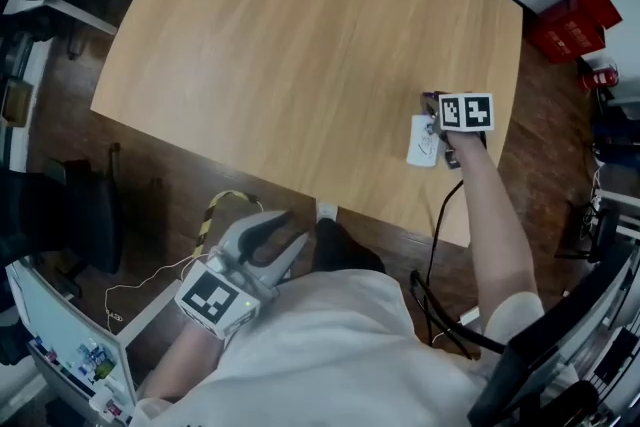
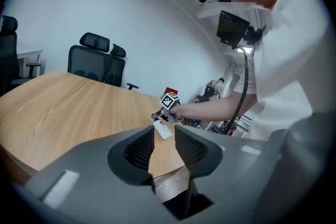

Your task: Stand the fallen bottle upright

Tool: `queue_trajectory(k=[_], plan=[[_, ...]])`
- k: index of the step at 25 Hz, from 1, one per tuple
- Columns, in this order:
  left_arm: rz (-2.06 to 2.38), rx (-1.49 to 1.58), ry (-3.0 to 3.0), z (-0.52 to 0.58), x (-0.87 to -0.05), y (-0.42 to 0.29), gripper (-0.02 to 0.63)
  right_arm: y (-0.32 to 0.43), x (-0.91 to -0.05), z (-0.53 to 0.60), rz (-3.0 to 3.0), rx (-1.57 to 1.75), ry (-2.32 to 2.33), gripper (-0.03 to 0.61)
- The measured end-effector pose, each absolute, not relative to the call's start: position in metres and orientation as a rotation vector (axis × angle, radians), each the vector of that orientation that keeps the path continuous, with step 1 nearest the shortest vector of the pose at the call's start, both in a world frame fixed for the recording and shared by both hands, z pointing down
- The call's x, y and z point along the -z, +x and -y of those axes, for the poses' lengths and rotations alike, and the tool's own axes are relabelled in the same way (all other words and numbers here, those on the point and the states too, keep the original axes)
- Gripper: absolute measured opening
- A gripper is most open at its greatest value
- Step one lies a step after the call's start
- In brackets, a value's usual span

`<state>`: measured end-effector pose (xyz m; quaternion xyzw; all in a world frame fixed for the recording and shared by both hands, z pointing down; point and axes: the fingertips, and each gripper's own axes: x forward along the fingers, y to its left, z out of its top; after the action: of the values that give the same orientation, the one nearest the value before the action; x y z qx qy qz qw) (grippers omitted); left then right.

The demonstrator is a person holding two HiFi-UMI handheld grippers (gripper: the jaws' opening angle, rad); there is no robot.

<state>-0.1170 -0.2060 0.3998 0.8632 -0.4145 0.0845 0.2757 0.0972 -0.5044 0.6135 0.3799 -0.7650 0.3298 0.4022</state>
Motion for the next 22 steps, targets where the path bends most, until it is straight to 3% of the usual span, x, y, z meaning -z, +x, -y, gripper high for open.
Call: queue_trajectory(k=[7, 14, 22], plan=[[1.044, -0.238, 2.394, 0.196, -0.399, -0.111, 0.121, 0.099, -0.528, 0.481, 2.196, -0.437, 1.170, 0.140], [0.972, -0.253, 2.486, 0.173, -0.388, -0.099, 0.121, 0.101, -0.501, 0.401, 2.261, -0.007, 1.371, 0.143], [0.955, -0.310, 2.546, 0.135, -0.390, -0.112, 0.121, 0.096, -0.492, 0.344, 2.256, 0.146, 1.559, 0.144]])
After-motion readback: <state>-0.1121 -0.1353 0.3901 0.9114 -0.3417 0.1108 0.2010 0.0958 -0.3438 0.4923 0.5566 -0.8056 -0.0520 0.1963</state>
